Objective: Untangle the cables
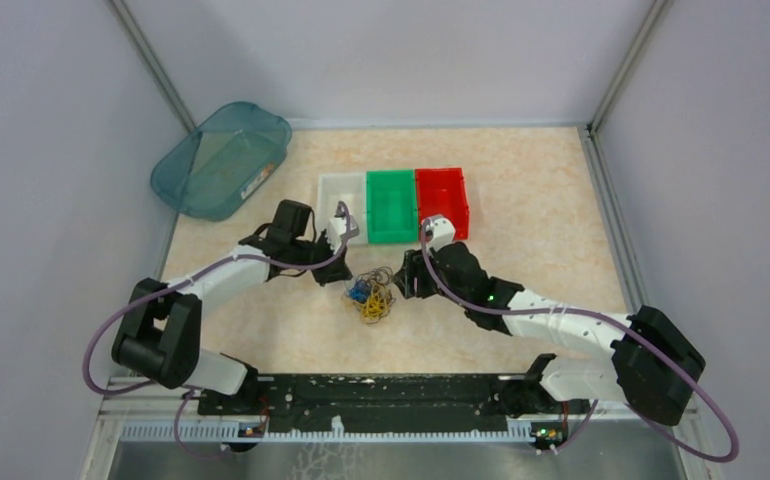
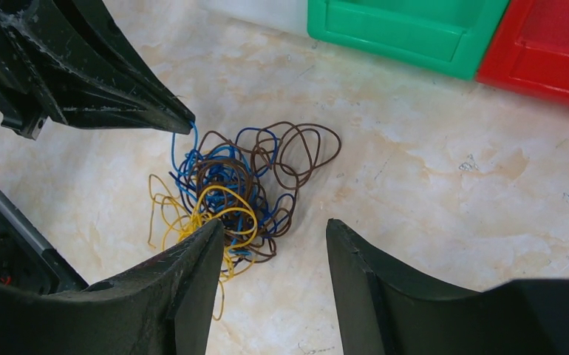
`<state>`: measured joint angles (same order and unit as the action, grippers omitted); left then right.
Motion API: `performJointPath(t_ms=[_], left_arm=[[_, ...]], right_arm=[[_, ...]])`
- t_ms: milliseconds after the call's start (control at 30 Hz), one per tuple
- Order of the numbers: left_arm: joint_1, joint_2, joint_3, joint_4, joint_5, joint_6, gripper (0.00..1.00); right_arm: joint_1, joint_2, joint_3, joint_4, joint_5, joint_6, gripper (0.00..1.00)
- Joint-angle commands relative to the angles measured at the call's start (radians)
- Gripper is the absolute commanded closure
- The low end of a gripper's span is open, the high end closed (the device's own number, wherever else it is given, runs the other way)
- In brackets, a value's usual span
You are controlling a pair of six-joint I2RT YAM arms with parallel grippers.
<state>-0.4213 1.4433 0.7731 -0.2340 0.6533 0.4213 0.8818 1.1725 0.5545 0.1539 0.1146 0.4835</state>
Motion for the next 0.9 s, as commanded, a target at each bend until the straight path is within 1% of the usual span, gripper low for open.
performJointPath(t_ms=[0, 67, 167, 267, 500, 533, 567, 633, 667, 800, 867], left_arm=[[-0.014, -0.021, -0.004, -0.002, -0.007, 0.017, 0.93], [-0.021, -0.013, -0.007, -0.002, -0.008, 0.009, 0.92], [-0.03, -0.001, -0.008, -0.009, -0.02, 0.003, 0.86], [-0.035, 0.006, -0.014, -0.006, -0.032, -0.007, 0.72], [-0.043, 0.01, -0.026, -0.003, -0.052, -0.008, 0.62], [-0.043, 0.009, -0.027, -0.004, -0.054, -0.002, 0.63], [-0.044, 0.007, -0.031, 0.004, -0.059, -0.001, 0.67], [-0.045, 0.007, -0.041, 0.03, -0.088, -0.009, 0.78], [-0.044, 0.006, -0.044, 0.044, -0.103, -0.015, 0.82], [-0.048, -0.013, -0.04, 0.073, -0.138, -0.031, 0.95], [-0.052, -0.04, -0.029, 0.067, -0.15, -0.034, 0.99]], right_arm=[[0.014, -0.018, 0.064, 0.032, 0.012, 0.01, 0.46], [0.015, -0.017, 0.068, 0.032, 0.009, 0.01, 0.45], [0.014, -0.021, 0.07, 0.027, 0.008, 0.009, 0.45], [0.014, -0.028, 0.068, 0.024, 0.009, 0.01, 0.44], [0.014, -0.04, 0.068, 0.023, 0.008, 0.006, 0.43], [0.015, -0.041, 0.068, 0.024, 0.008, 0.005, 0.43], [0.014, -0.042, 0.069, 0.025, 0.009, 0.004, 0.43], [0.015, -0.043, 0.072, 0.027, 0.01, 0.001, 0.43], [0.015, -0.045, 0.074, 0.028, 0.011, 0.001, 0.43], [0.016, -0.044, 0.082, 0.027, 0.009, -0.002, 0.44], [0.016, -0.045, 0.084, 0.029, 0.007, -0.002, 0.44]])
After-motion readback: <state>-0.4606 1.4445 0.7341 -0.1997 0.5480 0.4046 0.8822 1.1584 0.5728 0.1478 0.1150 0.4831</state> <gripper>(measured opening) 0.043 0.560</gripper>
